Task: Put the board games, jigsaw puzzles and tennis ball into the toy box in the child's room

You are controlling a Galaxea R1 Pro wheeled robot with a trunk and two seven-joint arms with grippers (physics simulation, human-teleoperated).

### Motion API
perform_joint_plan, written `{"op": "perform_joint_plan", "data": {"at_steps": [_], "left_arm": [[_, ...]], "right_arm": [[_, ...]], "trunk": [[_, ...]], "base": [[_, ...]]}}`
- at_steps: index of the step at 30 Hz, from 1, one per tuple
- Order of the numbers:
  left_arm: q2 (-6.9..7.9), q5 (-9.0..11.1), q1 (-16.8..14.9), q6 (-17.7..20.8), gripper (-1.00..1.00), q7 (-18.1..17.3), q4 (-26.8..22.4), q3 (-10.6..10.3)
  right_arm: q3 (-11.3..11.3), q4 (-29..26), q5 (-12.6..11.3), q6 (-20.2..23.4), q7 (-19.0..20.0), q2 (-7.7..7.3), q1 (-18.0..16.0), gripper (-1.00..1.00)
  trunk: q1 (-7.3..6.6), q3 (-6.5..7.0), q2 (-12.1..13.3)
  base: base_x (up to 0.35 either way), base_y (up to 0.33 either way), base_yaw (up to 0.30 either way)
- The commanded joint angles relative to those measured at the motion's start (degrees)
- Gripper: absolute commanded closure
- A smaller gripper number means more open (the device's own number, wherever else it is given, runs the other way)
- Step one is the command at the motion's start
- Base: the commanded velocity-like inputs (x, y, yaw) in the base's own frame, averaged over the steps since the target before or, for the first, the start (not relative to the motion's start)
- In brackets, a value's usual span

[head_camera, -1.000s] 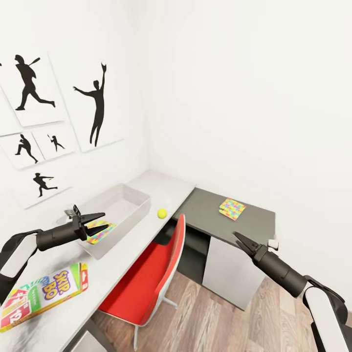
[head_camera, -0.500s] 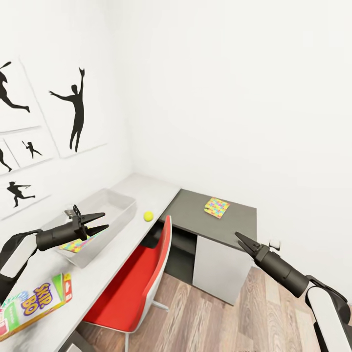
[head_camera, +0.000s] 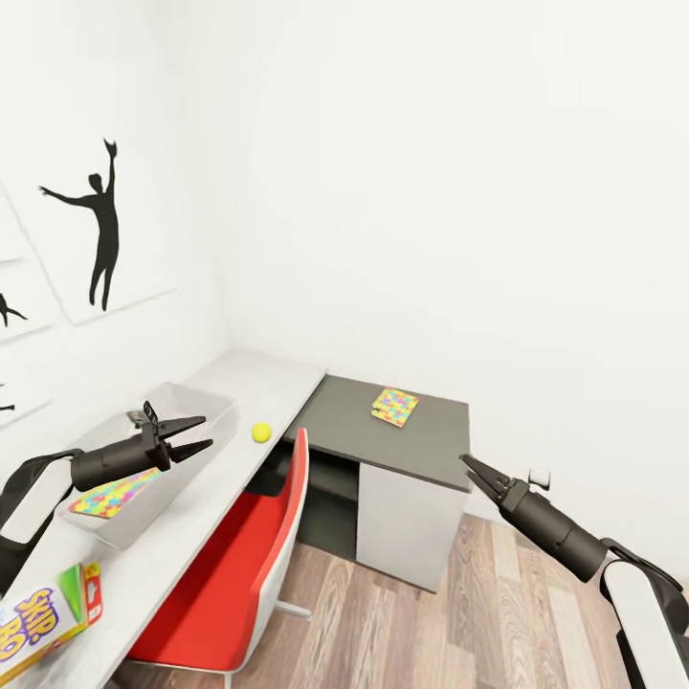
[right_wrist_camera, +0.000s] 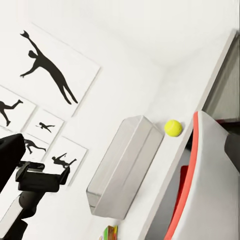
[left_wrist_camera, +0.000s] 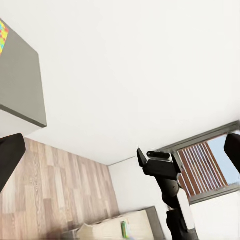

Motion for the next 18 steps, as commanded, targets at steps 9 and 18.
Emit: {"op": "perform_joint_plan", "data": {"at_steps": [9,18], "left_arm": [[0.06,0.1,-0.1,0.1,-1.00,-0.1,0.0,-0.1],[0.06,0.0,-0.1,0.1,-1.00,-0.1,0.0,-0.1]], "right_arm": [[-0.1,0.0,0.0,0.3,0.1,0.00,-0.1,-1.00],[-0.3,0.1,0.0,0.3,0.1,0.00,-0.1,-1.00]], "trunk": [[0.04,0.50,-0.1],[0.04,1.08,-0.1]], "base": [[0.000,0.000,-0.221],[0.000,0.000,-0.227]]}}
